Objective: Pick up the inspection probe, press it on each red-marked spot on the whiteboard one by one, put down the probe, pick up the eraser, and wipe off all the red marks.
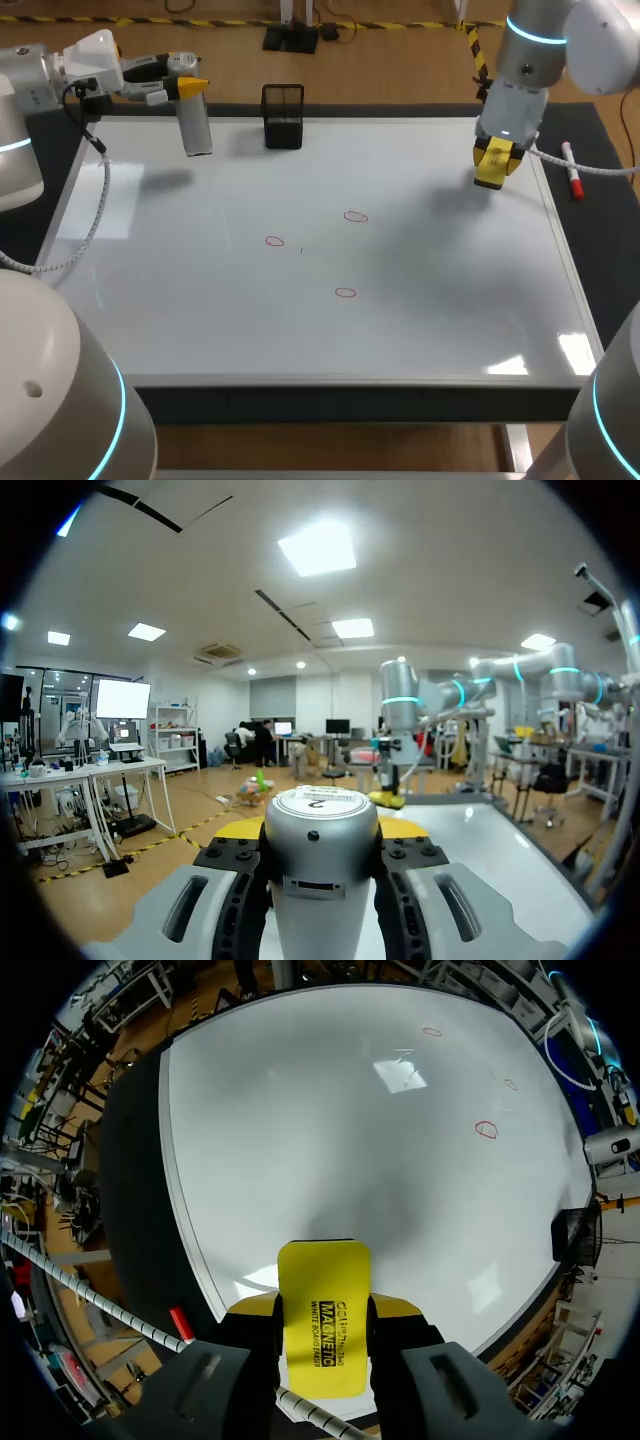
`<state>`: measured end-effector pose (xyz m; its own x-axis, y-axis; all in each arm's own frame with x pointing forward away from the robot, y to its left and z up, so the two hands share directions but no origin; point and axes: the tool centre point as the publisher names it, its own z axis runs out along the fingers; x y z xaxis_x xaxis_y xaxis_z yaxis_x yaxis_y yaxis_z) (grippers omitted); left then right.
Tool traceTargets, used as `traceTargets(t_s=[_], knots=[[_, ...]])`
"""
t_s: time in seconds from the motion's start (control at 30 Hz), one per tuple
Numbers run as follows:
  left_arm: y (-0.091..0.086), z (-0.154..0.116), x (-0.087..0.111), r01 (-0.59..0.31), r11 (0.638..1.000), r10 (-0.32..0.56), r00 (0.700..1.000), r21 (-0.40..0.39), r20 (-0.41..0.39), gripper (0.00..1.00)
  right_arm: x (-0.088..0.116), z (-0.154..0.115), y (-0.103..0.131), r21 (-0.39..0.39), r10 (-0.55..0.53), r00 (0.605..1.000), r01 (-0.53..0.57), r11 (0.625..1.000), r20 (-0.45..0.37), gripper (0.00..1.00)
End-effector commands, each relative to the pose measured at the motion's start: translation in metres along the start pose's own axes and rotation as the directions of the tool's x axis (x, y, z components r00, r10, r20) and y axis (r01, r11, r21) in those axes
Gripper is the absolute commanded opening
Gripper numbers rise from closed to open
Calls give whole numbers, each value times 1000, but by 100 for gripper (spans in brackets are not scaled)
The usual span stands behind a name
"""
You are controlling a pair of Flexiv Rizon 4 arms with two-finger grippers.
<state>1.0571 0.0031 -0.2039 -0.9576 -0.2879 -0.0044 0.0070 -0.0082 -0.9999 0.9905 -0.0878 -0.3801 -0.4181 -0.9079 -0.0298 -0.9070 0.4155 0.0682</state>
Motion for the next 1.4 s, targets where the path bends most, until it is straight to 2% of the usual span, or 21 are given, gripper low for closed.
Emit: traceTargets(t_s=[0.03, 0.67, 0.8, 0.97, 1.4], knots=[[-1, 0, 0, 0, 1000, 0, 1000, 1, 0, 0, 2, -1, 2, 13, -1, 1000, 1, 1000, 0, 0], [-1, 0, 0, 0, 1000, 0, 1000, 1, 0, 0, 2, -1, 2, 13, -1, 1000, 1, 1000, 0, 0], [6, 15, 21, -9, 1000, 8, 999, -17, -46, 0, 2, -1, 2, 13, -1, 1000, 1, 1000, 0, 0], [4, 34, 49, -37, 999, 34, 994, -27, -103, 0, 2, -1, 2, 13, -1, 1000, 1, 1000, 0, 0], [9, 67, 115, -10, 1000, 9, 987, -7, -160, 0, 2, -1, 2, 13, -1, 1000, 1, 1000, 0, 0]])
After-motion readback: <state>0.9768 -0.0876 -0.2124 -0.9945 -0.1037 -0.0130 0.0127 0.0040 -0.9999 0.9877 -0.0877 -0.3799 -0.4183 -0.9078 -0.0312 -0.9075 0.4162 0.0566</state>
